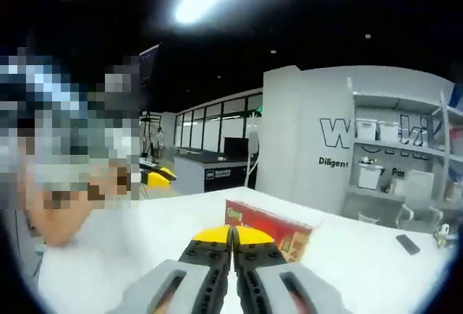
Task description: Tear open the coffee pouch, take out the coffee, and pour the coffee from the pouch into the cup
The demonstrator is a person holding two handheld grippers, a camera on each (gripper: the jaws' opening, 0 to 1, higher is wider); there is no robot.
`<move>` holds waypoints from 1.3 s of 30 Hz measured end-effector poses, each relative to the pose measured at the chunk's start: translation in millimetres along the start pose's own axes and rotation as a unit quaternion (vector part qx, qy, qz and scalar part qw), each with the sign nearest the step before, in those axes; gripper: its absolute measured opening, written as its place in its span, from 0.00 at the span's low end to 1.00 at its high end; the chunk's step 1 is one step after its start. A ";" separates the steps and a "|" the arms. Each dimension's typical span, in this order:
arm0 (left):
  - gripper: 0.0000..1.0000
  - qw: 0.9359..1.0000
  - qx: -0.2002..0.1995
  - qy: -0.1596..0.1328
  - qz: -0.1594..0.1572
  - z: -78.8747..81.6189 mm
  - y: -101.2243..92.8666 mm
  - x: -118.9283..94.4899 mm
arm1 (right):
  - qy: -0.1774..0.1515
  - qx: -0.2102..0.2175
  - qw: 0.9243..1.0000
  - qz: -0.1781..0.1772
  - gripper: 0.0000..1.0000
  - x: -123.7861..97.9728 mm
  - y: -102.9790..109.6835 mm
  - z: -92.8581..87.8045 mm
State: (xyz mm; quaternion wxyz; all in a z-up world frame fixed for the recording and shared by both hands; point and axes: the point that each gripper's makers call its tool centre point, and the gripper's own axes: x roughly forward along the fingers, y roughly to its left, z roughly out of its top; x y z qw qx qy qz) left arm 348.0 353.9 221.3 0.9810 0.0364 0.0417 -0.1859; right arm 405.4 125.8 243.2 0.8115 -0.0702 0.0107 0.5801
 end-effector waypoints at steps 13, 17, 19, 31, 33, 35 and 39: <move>0.21 0.999 0.034 0.011 -0.020 1.3 -24.6 20.8 | 0.147 -0.110 0.981 0.067 0.03 84.7 -63.7 -13.1; 0.21 0.999 0.033 0.011 -0.020 -0.6 -20.5 22.5 | 0.188 -0.140 0.969 0.083 0.09 102.7 -75.6 -28.7; 0.21 0.999 0.031 0.013 -0.019 -2.2 -18.7 24.1 | 0.216 -0.154 0.960 0.092 0.11 113.6 -81.8 -39.9; 0.21 0.999 0.033 0.021 -0.029 -9.1 -20.7 34.2 | 0.373 -0.283 0.878 0.099 0.17 155.1 -118.0 -91.2; 0.21 0.999 0.035 0.023 -0.029 -10.1 -21.0 35.5 | 0.383 -0.292 0.870 0.103 0.17 161.4 -116.9 -97.8; 0.21 0.999 0.038 0.025 -0.030 -11.2 -21.1 35.9 | 0.395 -0.316 0.856 0.104 0.17 165.2 -118.7 -103.0; 0.21 0.998 0.043 0.029 -0.026 -12.9 -18.9 34.0 | 0.403 -0.335 0.845 0.109 0.12 168.5 -111.3 -113.0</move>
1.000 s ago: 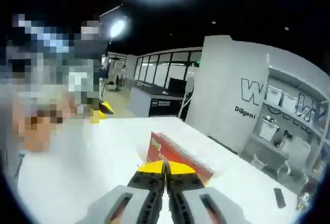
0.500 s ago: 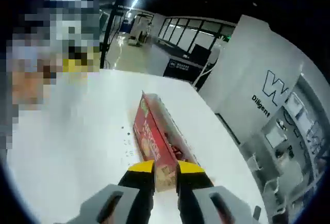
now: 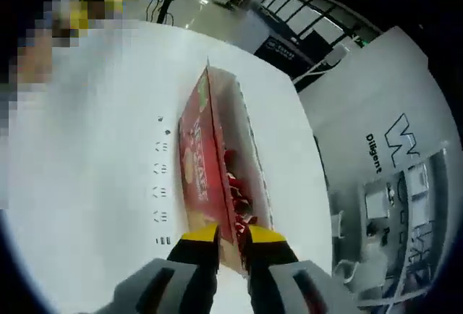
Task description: Tear open the coffee pouch, take out the coffee, and pour the coffee from the pouch into the cup
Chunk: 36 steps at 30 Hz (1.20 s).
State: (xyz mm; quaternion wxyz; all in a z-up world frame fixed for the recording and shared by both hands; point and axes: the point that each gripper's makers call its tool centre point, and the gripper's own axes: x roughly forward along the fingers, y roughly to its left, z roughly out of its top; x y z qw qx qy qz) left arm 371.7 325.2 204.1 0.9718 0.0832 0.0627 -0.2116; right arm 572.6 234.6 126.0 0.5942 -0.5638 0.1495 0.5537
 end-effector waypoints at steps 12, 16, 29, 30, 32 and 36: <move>0.21 1.000 0.002 0.001 -0.002 -2.6 -1.3 4.2 | -0.021 0.013 0.999 -0.021 0.05 -10.4 12.0 -2.3; 0.21 0.999 0.023 0.021 0.010 -13.1 1.1 10.5 | -0.031 0.007 0.999 -0.023 0.04 -13.4 18.1 -2.5; 0.24 0.987 0.146 0.046 0.054 -19.5 9.2 25.4 | -0.043 0.000 0.998 -0.055 0.03 -23.5 37.6 4.3; 0.24 0.983 0.166 0.053 0.053 -22.9 9.8 26.4 | -0.043 -0.001 0.997 -0.057 0.03 -23.6 39.0 4.8; 0.23 0.977 0.191 0.069 0.060 -32.3 14.7 27.8 | -0.045 -0.009 0.997 -0.066 0.03 -24.0 42.9 6.5; 0.23 0.957 0.262 0.107 0.070 -43.1 28.7 36.6 | -0.046 -0.016 0.996 -0.080 0.03 -25.2 52.8 9.7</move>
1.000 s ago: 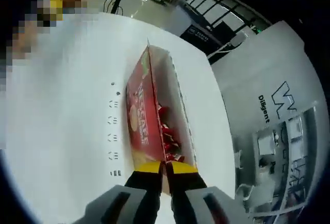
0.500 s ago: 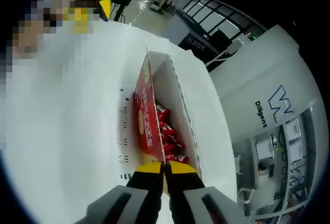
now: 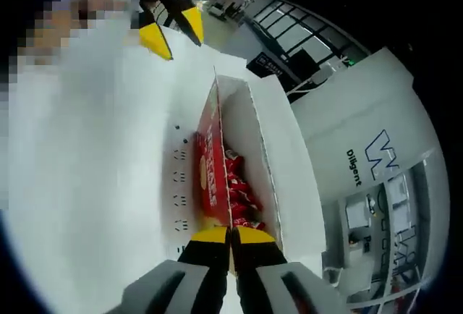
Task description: Tear open the coffee pouch, take out the coffee, and pour the coffee from the pouch into the cup
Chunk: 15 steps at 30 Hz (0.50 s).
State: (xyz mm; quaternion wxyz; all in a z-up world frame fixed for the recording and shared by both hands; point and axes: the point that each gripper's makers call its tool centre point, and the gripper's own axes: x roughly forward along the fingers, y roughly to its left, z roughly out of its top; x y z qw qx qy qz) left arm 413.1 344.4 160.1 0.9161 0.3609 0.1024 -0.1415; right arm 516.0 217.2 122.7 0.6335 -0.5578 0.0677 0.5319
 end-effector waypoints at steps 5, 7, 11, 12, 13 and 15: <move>0.23 0.999 0.052 -0.001 -0.014 3.5 -5.4 12.6 | -0.005 -0.005 1.000 -0.018 0.03 -2.7 12.7 5.1; 0.23 0.997 0.074 0.007 -0.016 2.8 -8.3 17.1 | -0.007 -0.007 1.000 -0.024 0.02 -3.7 16.6 6.4; 0.23 0.989 0.141 0.030 -0.024 -0.8 -16.2 26.6 | -0.013 -0.008 0.999 -0.035 0.02 -6.6 25.4 6.1; 0.22 0.988 0.151 0.034 -0.026 -2.0 -17.7 27.8 | -0.014 -0.008 0.999 -0.036 0.02 -7.3 27.1 6.0; 0.22 0.985 0.162 0.043 -0.031 -5.4 -20.3 30.9 | -0.017 -0.008 0.999 -0.039 0.03 -7.9 30.3 6.0; 0.21 0.982 0.181 0.049 -0.034 -10.0 -23.0 35.9 | -0.018 -0.010 0.999 -0.044 0.03 -8.1 33.0 5.8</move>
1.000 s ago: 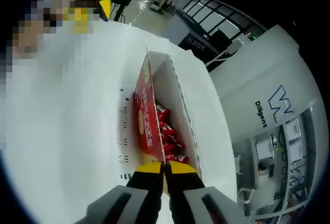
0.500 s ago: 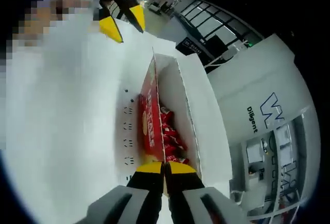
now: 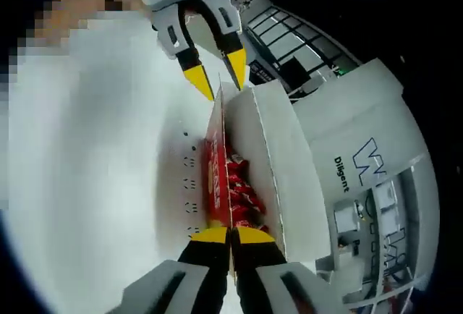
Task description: Tear open the coffee pouch, take out the coffee, and pour the coffee from the pouch into the cup
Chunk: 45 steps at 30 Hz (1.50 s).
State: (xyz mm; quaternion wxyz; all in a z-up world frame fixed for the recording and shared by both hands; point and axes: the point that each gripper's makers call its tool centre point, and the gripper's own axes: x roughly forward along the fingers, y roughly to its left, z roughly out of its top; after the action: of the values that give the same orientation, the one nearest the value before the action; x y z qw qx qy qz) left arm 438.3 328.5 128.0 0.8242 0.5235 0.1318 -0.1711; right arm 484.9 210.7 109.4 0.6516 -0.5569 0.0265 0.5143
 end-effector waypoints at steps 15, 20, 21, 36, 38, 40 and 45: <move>0.12 0.999 0.042 0.020 -0.024 -18.4 -22.1 16.4 | -0.013 0.015 1.000 0.000 0.03 1.3 11.2 1.5; 0.09 0.998 0.049 0.026 -0.032 -21.3 -31.5 15.9 | -0.011 0.019 1.000 0.007 0.04 1.1 20.8 0.4; 0.08 0.998 0.053 0.026 -0.034 -21.2 -34.7 16.4 | -0.010 0.019 1.000 0.007 0.04 1.2 22.4 -0.6; 0.04 0.998 0.053 0.010 -0.033 -16.8 -49.5 25.9 | -0.047 -0.041 0.998 0.001 0.09 -37.1 12.3 8.2; 0.04 0.998 0.048 0.007 -0.033 -16.0 -49.6 25.8 | -0.039 -0.087 0.995 0.004 0.09 -30.7 11.6 9.8; 0.04 0.998 0.050 0.008 -0.034 -15.0 -49.5 26.0 | -0.044 -0.143 0.989 0.011 0.08 -23.8 12.6 16.9; 0.04 0.999 0.025 0.008 -0.043 -14.4 -44.8 28.0 | -0.004 -0.271 0.962 0.029 0.08 -3.3 11.0 5.0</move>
State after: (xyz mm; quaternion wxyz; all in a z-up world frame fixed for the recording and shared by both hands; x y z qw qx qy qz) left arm 444.4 320.0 74.2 0.8017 0.5392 0.1566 -0.2048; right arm 472.9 210.7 105.6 0.4610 -0.7099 -0.1006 0.5229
